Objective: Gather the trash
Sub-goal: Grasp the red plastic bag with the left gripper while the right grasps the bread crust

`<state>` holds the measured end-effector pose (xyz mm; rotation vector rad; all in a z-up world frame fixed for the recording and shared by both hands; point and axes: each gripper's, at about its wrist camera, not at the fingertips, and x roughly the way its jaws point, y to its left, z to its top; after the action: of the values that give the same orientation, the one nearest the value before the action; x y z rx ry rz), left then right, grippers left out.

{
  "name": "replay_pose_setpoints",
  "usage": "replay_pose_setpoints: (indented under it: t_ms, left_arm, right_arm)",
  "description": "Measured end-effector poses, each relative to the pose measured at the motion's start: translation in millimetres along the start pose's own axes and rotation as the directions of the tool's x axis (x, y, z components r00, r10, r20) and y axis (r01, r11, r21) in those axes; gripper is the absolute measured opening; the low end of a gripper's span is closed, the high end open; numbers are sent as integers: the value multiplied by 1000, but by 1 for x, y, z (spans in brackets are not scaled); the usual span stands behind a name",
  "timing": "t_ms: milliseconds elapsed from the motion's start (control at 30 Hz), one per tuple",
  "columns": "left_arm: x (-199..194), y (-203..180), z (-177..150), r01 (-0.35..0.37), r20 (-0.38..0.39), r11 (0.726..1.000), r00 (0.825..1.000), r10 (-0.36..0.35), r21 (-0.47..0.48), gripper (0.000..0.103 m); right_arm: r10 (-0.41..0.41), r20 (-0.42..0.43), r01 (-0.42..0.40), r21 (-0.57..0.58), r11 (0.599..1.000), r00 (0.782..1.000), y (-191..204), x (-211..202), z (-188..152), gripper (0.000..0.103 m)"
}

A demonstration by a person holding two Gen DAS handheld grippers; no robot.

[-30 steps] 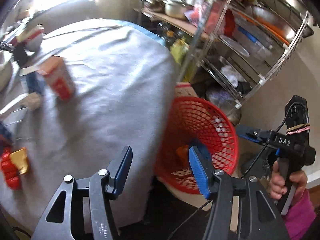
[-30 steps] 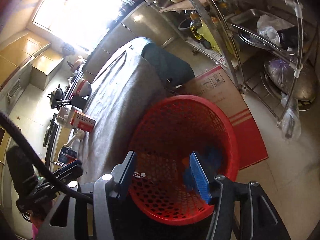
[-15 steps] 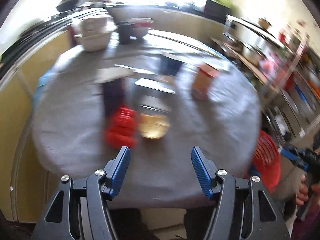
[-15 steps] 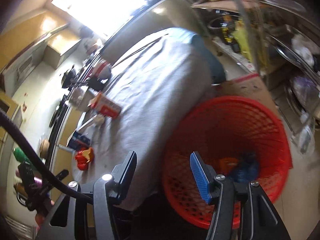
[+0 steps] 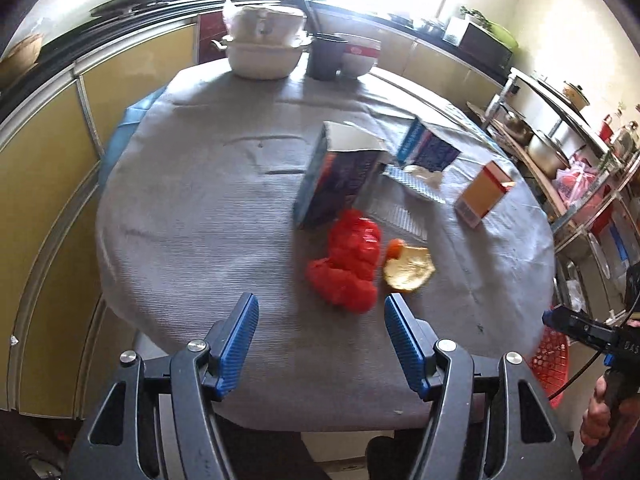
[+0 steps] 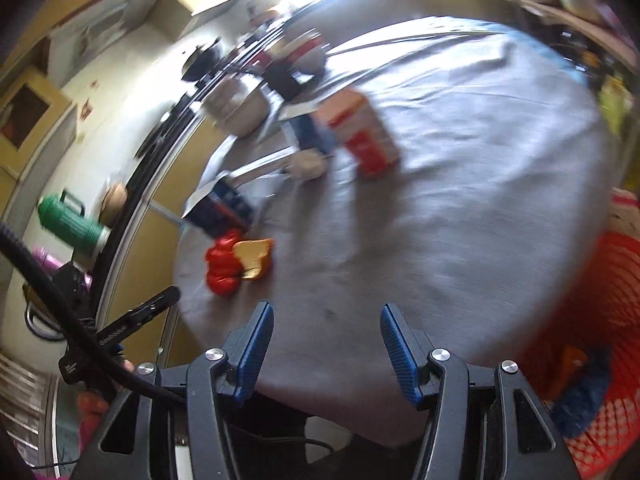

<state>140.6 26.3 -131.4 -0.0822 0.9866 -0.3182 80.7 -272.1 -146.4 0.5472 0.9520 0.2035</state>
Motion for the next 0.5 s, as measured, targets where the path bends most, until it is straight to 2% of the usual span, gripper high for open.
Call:
replay_pose_setpoints:
  t_ms: [167, 233, 400, 500]
  left_arm:
    - [3, 27, 1, -40, 2, 998, 999, 40, -47, 66]
    - [4, 38, 1, -49, 1, 996, 999, 49, -77, 66]
    - [4, 54, -2, -62, -6, 992, 998, 62, -111, 66]
    - [6, 56, -2, -63, -14, 991, 998, 62, -115, 66]
  right_arm:
    - [-12, -34, 6, -165, 986, 999, 42, 40, 9, 60]
    - [-43, -46, 32, -215, 976, 998, 52, 56, 10, 63]
    - [-91, -64, 70, -274, 959, 994, 64, 89, 13, 67]
    - [-94, -87, 65, -286, 956, 992, 71, 105, 14, 67]
